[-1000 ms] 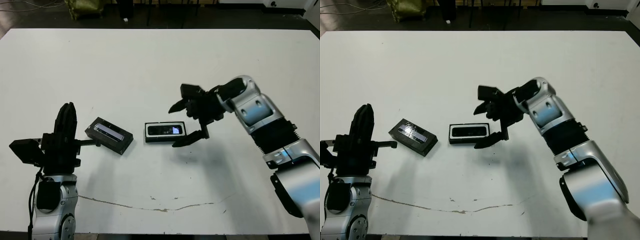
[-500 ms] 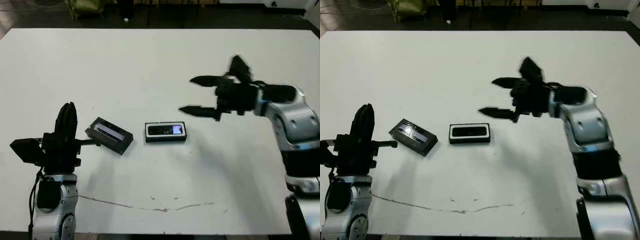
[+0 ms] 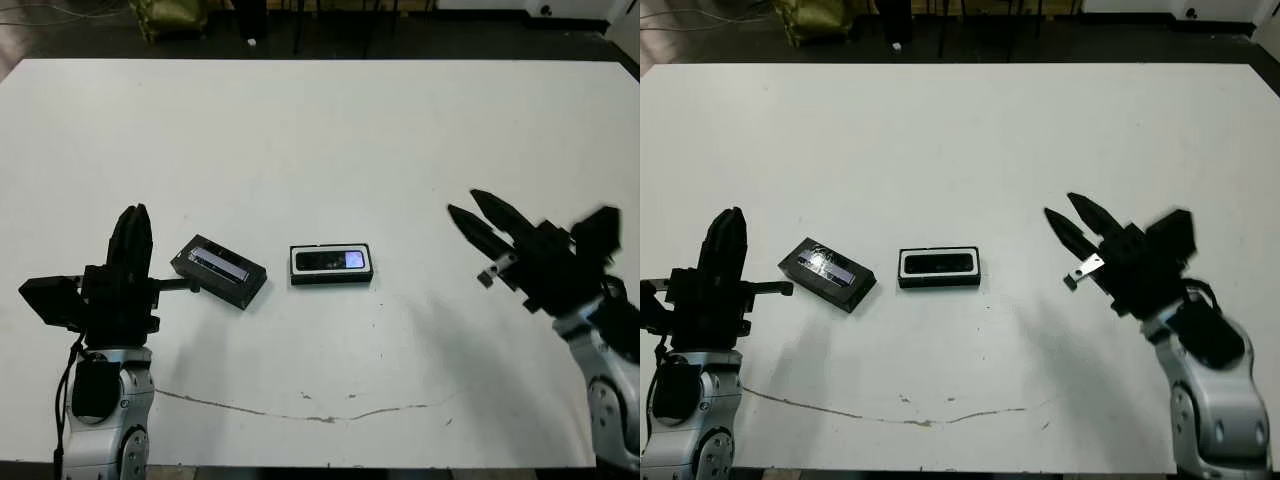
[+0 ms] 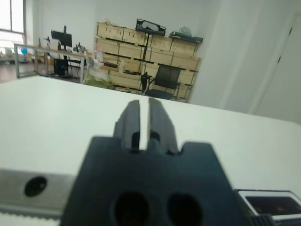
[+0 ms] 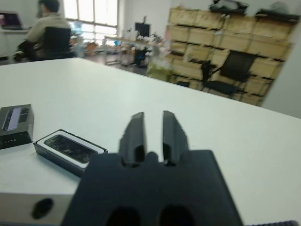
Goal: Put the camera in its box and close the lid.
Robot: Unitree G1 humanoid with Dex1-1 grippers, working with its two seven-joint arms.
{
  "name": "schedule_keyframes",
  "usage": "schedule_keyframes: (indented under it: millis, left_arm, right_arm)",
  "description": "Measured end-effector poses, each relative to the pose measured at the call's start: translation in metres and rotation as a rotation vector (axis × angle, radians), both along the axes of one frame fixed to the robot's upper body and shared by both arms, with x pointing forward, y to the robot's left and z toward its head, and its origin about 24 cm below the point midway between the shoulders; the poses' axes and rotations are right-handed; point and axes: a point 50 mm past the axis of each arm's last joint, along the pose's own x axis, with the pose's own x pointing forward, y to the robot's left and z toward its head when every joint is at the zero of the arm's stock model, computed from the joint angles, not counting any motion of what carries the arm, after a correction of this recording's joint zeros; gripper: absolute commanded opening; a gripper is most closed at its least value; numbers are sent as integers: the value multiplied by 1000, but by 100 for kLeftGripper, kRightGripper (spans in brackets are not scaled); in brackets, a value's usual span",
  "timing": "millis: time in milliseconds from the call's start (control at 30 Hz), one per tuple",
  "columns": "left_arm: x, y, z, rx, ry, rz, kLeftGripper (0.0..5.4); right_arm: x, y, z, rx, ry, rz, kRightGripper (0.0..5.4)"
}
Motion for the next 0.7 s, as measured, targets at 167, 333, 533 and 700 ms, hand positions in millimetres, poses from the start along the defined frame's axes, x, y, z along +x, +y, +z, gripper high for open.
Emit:
schedule_keyframes:
  millis: [167,333,533,700]
  left_arm:
    - [5,15,18,127,-57,-25,0]
    - [9,30,41,241,-65,-83,0]
    - [7,41,71,510,24,-229,0]
    - [15,39,106,822,75,-419,0]
  right_arm:
    - [-10,1,-9,22,-81,-27,2]
    - [-13,6,-15,35,-82,-34,2]
    - [-14,10,-16,53,-81,-20,2]
    - [-13,12,-13,60,-95,-32,2]
